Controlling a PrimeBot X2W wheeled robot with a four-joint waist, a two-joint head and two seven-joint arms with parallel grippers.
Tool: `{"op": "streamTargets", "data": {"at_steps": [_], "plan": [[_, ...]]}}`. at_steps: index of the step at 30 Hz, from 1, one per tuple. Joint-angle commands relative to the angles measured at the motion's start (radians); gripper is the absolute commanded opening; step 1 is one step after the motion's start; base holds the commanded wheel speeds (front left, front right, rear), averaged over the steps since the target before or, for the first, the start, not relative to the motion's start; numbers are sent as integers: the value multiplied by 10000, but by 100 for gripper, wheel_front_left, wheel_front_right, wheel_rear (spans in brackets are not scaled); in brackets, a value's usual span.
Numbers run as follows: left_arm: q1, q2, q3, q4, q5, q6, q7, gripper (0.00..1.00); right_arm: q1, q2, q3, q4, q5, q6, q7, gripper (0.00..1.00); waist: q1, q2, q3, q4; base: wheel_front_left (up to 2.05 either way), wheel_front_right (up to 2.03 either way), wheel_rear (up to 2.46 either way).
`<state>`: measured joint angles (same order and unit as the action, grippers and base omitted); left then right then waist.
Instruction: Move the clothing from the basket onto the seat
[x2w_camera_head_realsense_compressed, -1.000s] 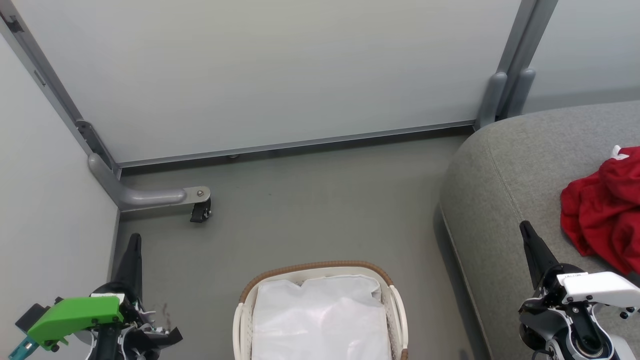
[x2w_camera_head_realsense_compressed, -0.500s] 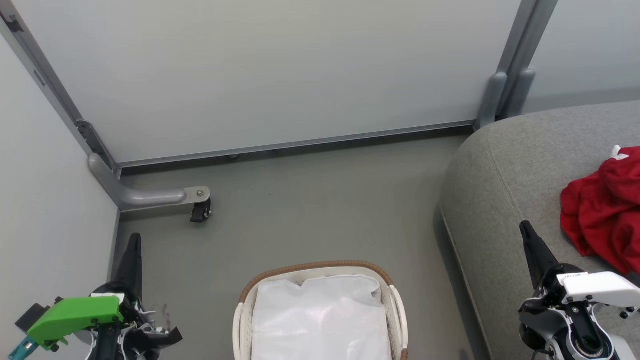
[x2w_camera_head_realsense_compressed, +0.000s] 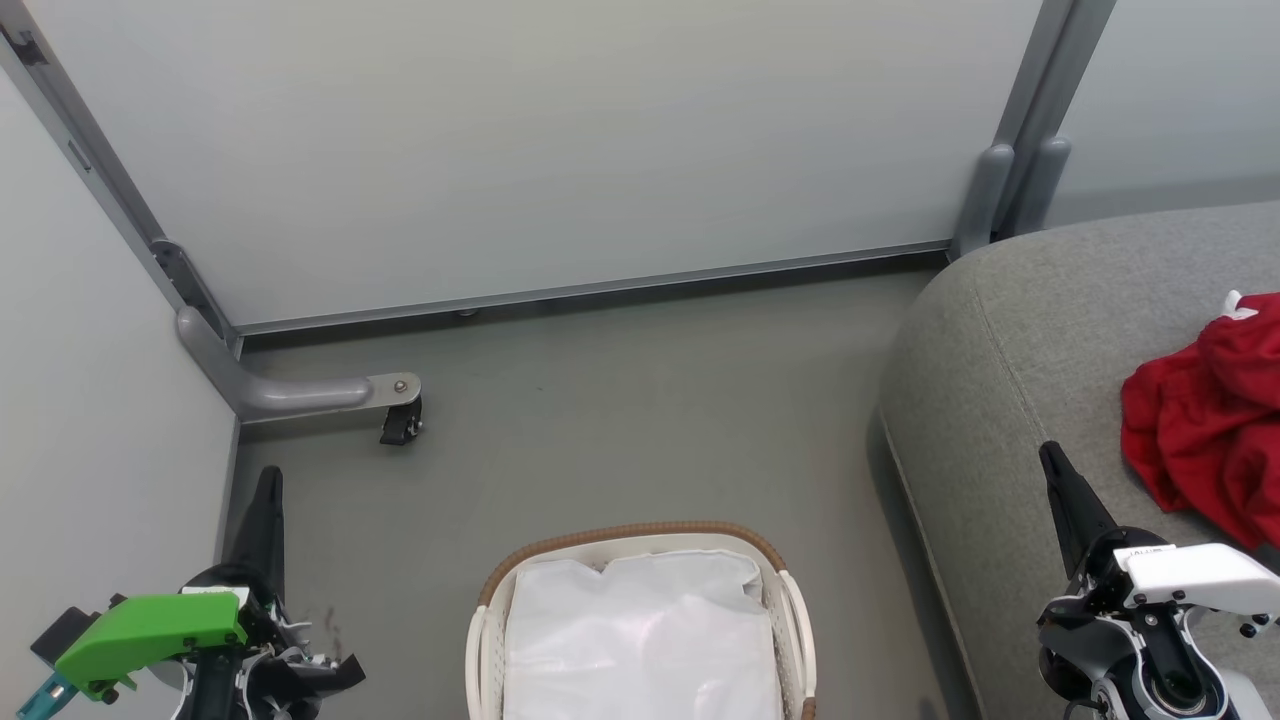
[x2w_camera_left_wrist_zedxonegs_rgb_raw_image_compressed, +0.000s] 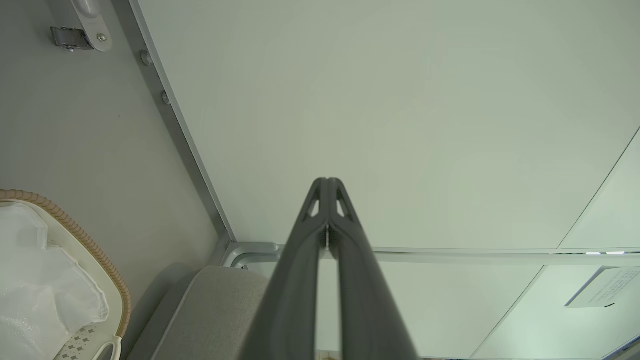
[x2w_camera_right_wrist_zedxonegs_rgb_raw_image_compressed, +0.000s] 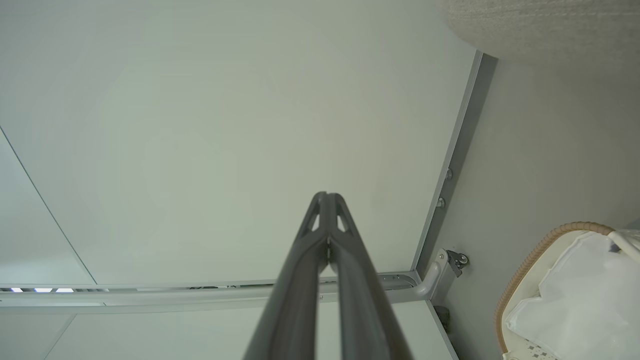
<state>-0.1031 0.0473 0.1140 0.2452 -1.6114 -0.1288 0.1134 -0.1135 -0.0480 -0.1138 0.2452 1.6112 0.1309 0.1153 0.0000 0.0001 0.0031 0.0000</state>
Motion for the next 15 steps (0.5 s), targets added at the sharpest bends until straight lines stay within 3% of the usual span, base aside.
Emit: {"op": "streamTargets", "data": {"at_steps": [1, 15], "plan": [[-112, 55, 21, -15, -35, -49, 42, 0, 104, -41, -18, -26, 35, -3, 14, 0, 0, -1, 0, 0, 0, 0, 0], [-112, 55, 21, -15, -35, -49, 42, 0, 104, -41, -18, -26, 35, -3, 13, 0, 0, -1, 0, 0, 0, 0, 0]]}}
